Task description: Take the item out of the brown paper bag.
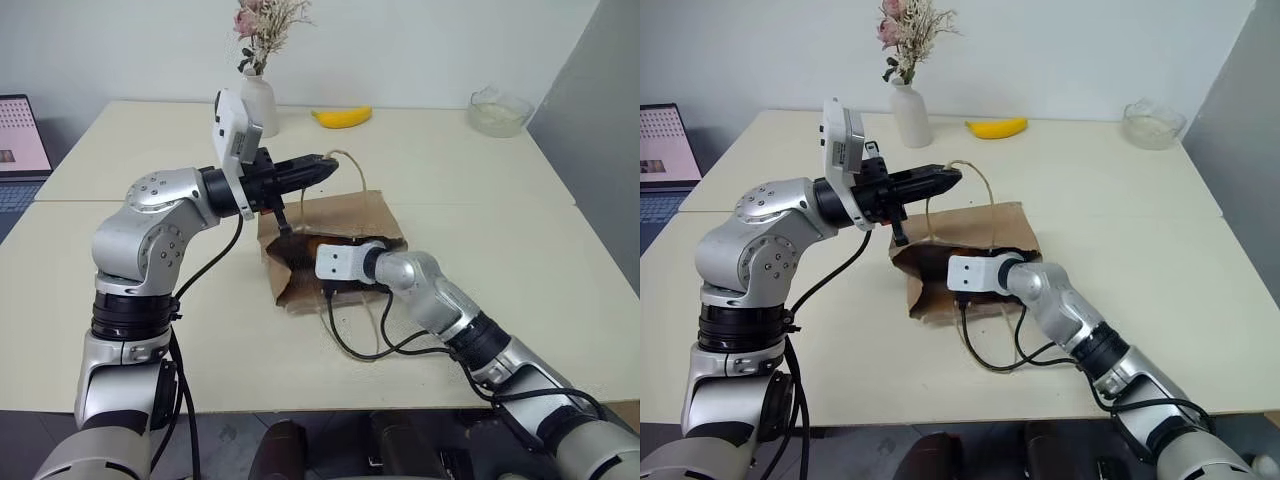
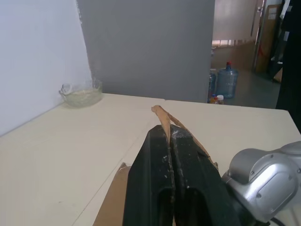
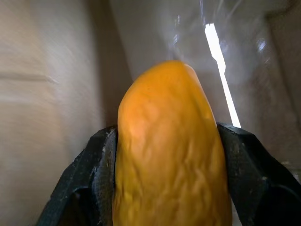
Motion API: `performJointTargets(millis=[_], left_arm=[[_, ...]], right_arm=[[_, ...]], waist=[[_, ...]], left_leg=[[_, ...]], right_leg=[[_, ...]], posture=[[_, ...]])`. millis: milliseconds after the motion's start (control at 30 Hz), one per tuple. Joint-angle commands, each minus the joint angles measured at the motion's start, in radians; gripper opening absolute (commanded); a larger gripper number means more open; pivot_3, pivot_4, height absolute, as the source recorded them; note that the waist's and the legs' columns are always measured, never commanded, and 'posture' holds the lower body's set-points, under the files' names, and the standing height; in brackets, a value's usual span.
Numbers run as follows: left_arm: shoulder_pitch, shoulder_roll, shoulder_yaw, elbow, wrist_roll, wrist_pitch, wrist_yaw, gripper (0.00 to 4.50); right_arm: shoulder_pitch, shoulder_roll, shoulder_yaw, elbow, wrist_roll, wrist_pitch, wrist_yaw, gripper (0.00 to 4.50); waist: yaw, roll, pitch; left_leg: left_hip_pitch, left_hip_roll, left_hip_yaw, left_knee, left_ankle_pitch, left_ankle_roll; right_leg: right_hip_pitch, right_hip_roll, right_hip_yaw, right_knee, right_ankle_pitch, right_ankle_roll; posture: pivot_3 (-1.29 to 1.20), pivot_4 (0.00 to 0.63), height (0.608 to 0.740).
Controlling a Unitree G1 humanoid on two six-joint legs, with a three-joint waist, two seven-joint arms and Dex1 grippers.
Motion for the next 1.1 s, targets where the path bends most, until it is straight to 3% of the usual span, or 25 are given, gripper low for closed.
performJointTargets(millis=[33,267,367,467,533,567,700,933,1100], left_arm=[[-0.018,0.002,0.011,-0.005,0.006,-0.018,0.01,0.0],[-0.021,-0.001,-0.002,0.022,0.032,-0.03,0.007,0.0],[-0.017,-0.001,-0.001,0.032,0.045,-0.037,0.011,0.0],[-0.01,-0.001,0.01,0.035,0.045,-0.03,0.017,0.0],[-0.001,0.003,0.013,0.039,0.05,-0.037,0.016,0.0],[0.003,0.005,0.012,0.042,0.052,-0.041,0.015,0.0],[0.006,0.006,0.005,0.051,0.055,-0.048,0.006,0.0],[-0.009,0.0,-0.009,0.071,0.071,-0.066,-0.014,0.0],[-0.004,0.004,-0.011,0.068,0.077,-0.072,-0.021,0.0]], right_arm=[[0.017,-0.019,-0.099,-0.172,0.177,0.041,0.146,2.79],[0.058,-0.107,-0.307,-0.454,0.619,0.291,0.392,2.78],[0.034,-0.107,-0.496,-0.539,0.865,0.488,0.351,2.78],[0.016,-0.133,-0.667,-0.531,0.968,0.579,0.252,2.78],[0.035,-0.198,-0.707,-0.495,0.914,0.546,0.217,2.78],[0.064,-0.266,-0.683,-0.43,0.801,0.451,0.192,2.78],[0.168,-0.458,-0.488,-0.183,0.462,0.131,0.146,2.78],[0.182,-0.474,-0.367,0.024,0.306,-0.091,0.13,2.78],[0.216,-0.497,-0.41,-0.019,0.351,-0.063,0.19,4.41]], waist=[[0.0,0.0,0.0],[0.002,0.0,0.0],[0.002,0.0,0.0],[0.002,0.0,0.0],[0.002,0.0,0.0],[0.002,0.0,0.0],[0.004,-0.001,-0.001],[-0.008,0.001,0.0],[-0.001,0.001,0.0]], left_leg=[[0.0,0.0,0.0,0.0,0.0,0.0],[0.0,0.0,-0.001,0.001,0.0,0.0],[0.0,0.0,-0.001,0.001,0.0,0.0],[0.001,0.0,-0.002,0.002,0.0,0.0],[0.001,0.0,-0.001,0.002,0.0,0.0],[0.001,0.0,-0.001,0.002,0.0,0.0],[0.001,-0.002,0.0,0.001,0.0,0.0],[0.001,0.0,0.003,0.001,0.0,0.0],[0.001,0.0,0.002,0.001,0.0,0.0]], right_leg=[[0.0,0.0,0.0,0.0,0.0,0.0],[0.001,0.0,-0.001,0.0,0.0,0.001],[0.001,0.0,-0.001,0.001,0.0,0.0],[0.001,0.0,-0.002,0.002,0.0,0.0],[0.002,-0.001,-0.002,0.001,0.0,0.0],[0.002,-0.001,-0.001,0.001,0.0,0.0],[0.002,-0.001,0.0,-0.001,-0.002,0.005],[-0.001,0.001,0.003,0.002,-0.002,0.005],[0.0,0.001,0.002,0.002,-0.002,0.005]], posture=[[0.0,0.15,0.74],[0.0,0.15,0.74],[0.0,0.15,0.74],[0.0,0.15,0.74],[0.0,0.15,0.74],[0.0,0.15,0.74],[0.0,0.15,0.74],[0.0,0.15,0.74],[0.0,0.15,0.74]])
